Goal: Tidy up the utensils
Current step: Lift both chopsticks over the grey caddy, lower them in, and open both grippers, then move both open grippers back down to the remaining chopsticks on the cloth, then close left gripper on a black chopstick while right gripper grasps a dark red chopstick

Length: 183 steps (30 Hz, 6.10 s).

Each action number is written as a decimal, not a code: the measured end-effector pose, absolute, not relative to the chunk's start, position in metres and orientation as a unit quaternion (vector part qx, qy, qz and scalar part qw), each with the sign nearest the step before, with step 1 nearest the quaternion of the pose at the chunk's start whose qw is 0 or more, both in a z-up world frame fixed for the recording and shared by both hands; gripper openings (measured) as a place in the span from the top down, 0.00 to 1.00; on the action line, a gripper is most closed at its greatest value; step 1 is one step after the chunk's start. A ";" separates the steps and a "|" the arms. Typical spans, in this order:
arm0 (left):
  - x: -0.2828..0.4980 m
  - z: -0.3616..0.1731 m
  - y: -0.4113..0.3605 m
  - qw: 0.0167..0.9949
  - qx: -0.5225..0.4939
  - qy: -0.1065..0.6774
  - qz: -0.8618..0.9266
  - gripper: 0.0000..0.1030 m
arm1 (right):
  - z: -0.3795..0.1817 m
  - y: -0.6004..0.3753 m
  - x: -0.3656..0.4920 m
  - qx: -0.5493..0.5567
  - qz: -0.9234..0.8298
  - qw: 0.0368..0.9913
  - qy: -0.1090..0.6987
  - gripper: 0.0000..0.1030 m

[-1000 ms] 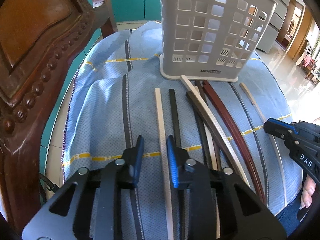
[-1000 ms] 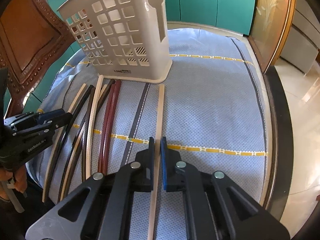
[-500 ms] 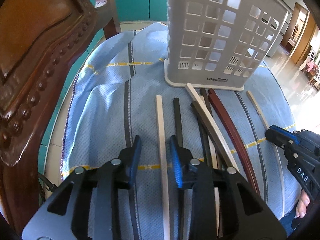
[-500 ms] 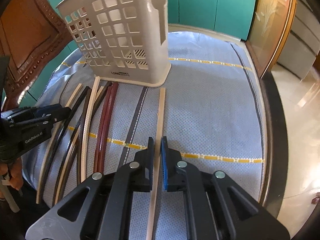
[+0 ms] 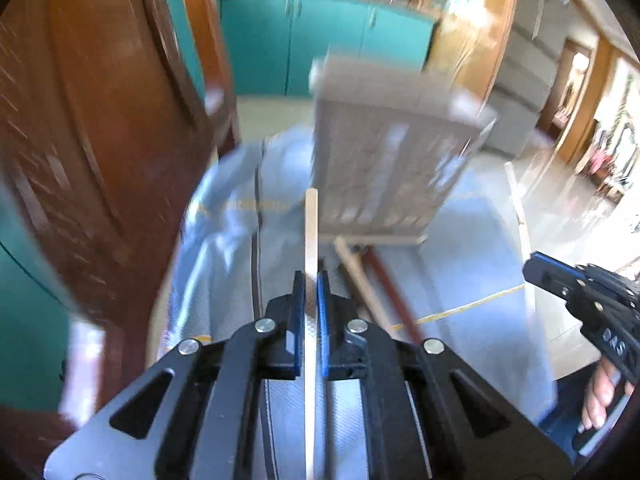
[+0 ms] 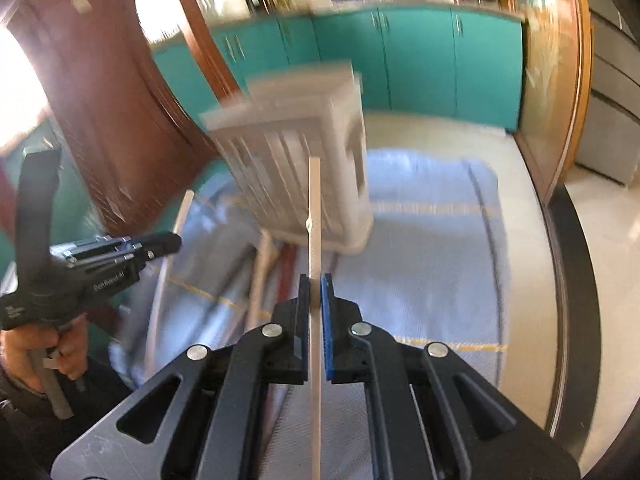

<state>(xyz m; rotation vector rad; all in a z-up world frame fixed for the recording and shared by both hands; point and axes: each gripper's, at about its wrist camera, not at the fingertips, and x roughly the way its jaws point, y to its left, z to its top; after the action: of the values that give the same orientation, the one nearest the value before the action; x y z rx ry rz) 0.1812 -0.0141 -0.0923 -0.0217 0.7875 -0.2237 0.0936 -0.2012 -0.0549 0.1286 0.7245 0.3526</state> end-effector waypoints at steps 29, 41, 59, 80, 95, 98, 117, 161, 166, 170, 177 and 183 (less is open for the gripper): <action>0.242 0.062 -0.032 0.978 -0.069 0.175 -0.086 0.93 | 0.070 -0.234 0.174 0.202 0.116 0.963 0.134 0.94; 0.261 0.007 -0.049 0.968 -0.028 0.240 -0.075 0.93 | 0.057 -0.235 0.164 0.192 0.089 0.973 0.091 0.94; 0.225 -0.019 -0.029 0.970 -0.016 0.233 -0.073 0.90 | 0.005 -0.198 0.137 0.096 0.122 0.975 0.158 0.79; 0.199 -0.076 -0.003 0.948 -0.011 0.316 -0.033 0.62 | -0.142 -0.113 0.116 -0.063 0.146 0.871 0.465 0.54; 0.201 -0.102 -0.004 0.930 0.000 0.367 -0.031 0.58 | -0.149 -0.157 0.115 0.088 0.159 0.834 0.521 0.85; 0.200 -0.111 -0.008 0.924 0.007 0.380 -0.034 0.57 | -0.143 -0.170 0.106 0.096 0.149 0.837 0.518 0.95; 0.203 -0.146 -0.027 0.895 0.033 0.444 -0.031 0.50 | -0.141 -0.188 0.102 0.091 0.109 0.856 0.497 0.79; 0.224 -0.191 -0.046 0.867 0.050 0.494 -0.043 0.48 | -0.158 -0.173 0.152 0.008 0.010 0.875 0.485 0.93; 0.225 -0.190 -0.037 0.866 0.048 0.497 -0.041 0.48 | -0.157 -0.187 0.135 0.031 0.047 0.855 0.515 0.94; 0.226 -0.189 -0.030 0.865 0.046 0.498 -0.040 0.47 | -0.152 -0.188 0.123 0.023 0.065 0.861 0.505 0.92; 0.229 -0.189 -0.035 0.866 0.053 0.495 -0.036 0.45 | -0.151 -0.176 0.129 -0.009 0.035 0.873 0.486 0.72; 0.231 -0.189 -0.040 0.868 0.058 0.492 -0.034 0.45 | -0.158 -0.166 0.138 -0.028 0.027 0.872 0.488 0.75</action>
<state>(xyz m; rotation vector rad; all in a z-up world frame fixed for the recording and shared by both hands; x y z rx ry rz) 0.2313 -0.0401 -0.1892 0.1219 1.0295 -0.0722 0.1377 -0.1664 -0.1578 -0.0575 1.0188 0.0574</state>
